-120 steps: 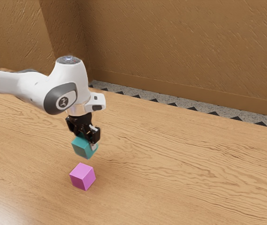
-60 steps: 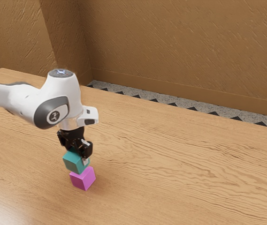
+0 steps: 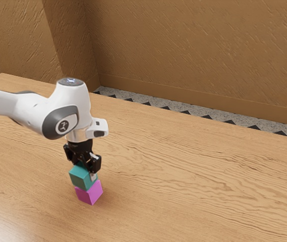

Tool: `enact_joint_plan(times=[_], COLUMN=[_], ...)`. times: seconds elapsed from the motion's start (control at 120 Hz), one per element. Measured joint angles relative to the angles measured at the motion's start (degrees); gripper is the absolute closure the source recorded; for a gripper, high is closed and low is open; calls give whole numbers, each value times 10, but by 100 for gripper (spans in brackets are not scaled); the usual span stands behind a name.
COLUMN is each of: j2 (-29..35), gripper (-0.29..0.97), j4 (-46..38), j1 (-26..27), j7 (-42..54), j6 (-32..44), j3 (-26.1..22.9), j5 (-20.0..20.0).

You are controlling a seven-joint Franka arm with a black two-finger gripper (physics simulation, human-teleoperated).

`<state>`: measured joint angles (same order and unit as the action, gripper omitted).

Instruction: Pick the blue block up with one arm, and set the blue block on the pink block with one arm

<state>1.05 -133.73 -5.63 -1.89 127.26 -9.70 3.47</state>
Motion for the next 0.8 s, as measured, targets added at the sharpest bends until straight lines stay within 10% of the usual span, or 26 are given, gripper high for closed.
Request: enact_joint_plan(times=[0.8], j2=[24], gripper=[2], j4=[7], j1=[-5], j7=[11], j6=[0], j3=[-1], j5=[-12])
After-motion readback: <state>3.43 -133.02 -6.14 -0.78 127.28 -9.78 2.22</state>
